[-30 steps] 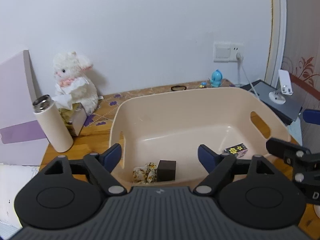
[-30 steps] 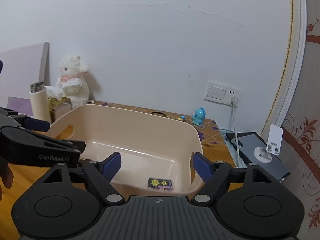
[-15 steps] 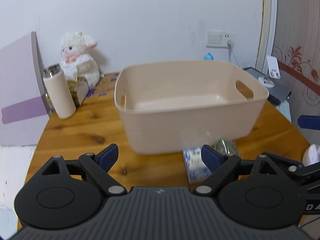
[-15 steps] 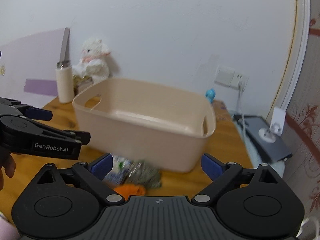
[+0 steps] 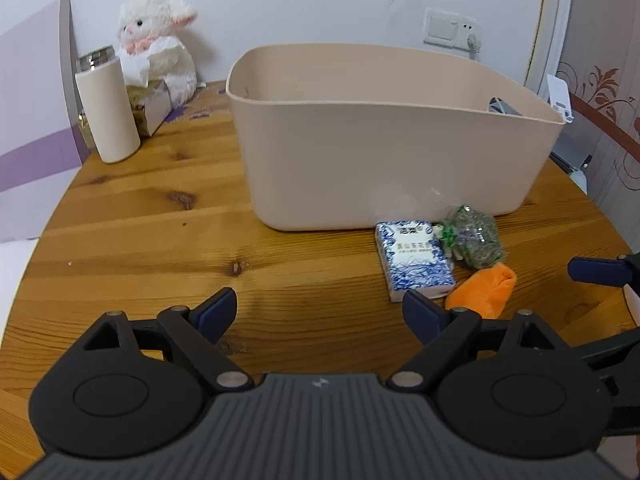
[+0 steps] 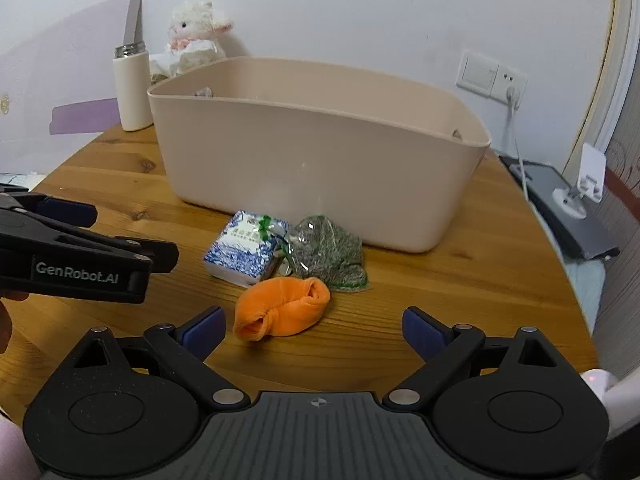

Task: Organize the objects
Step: 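Grasp the blue-and-white tea box with left tool while right tool grasps the orange sock, drop both in basket, then grasp the keychain figure with left tool while right tool grasps the herb bag, drop both in basket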

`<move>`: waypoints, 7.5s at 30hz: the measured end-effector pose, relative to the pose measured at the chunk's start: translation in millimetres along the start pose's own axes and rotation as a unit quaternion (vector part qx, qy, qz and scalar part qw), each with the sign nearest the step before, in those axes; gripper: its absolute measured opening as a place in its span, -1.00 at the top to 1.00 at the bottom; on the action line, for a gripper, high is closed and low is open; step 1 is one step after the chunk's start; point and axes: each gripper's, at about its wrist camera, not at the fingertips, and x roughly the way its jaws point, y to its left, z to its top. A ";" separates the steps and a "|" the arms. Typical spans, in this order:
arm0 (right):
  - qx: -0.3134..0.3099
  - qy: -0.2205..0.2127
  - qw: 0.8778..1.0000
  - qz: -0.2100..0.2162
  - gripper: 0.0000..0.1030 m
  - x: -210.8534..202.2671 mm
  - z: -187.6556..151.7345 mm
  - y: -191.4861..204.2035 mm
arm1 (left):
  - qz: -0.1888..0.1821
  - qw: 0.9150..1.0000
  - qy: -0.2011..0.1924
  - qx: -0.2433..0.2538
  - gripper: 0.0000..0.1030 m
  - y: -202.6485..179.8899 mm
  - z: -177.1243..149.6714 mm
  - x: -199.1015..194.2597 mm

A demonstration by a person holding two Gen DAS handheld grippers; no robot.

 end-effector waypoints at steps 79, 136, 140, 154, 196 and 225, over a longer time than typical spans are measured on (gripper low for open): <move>0.006 -0.145 0.989 -0.039 0.72 -21.2 137.9 -43.1 | 0.018 0.998 -0.057 0.009 0.07 -10.0 131.8 35.3; 0.013 0.005 1.000 -0.002 -0.94 56.4 24.3 -37.4 | -0.024 1.000 -0.007 0.008 -0.77 -10.6 29.8 40.4; 0.008 0.006 1.000 -0.014 -0.93 53.2 20.0 -47.5 | -0.045 0.999 -0.003 0.000 -0.77 -22.8 32.5 45.3; 0.017 0.009 1.000 -0.013 -0.87 49.1 16.4 -71.3 | -0.067 0.997 0.027 -0.006 -0.78 -65.4 39.5 77.8; 0.017 -0.098 0.994 0.036 0.10 -38.9 31.5 -46.7 | -0.061 0.996 -0.057 0.024 0.61 -21.4 35.0 -22.8; 0.028 -0.091 0.995 -0.003 0.10 35.1 134.2 -40.0 | 0.020 0.999 -0.014 0.036 0.60 -14.7 126.9 75.1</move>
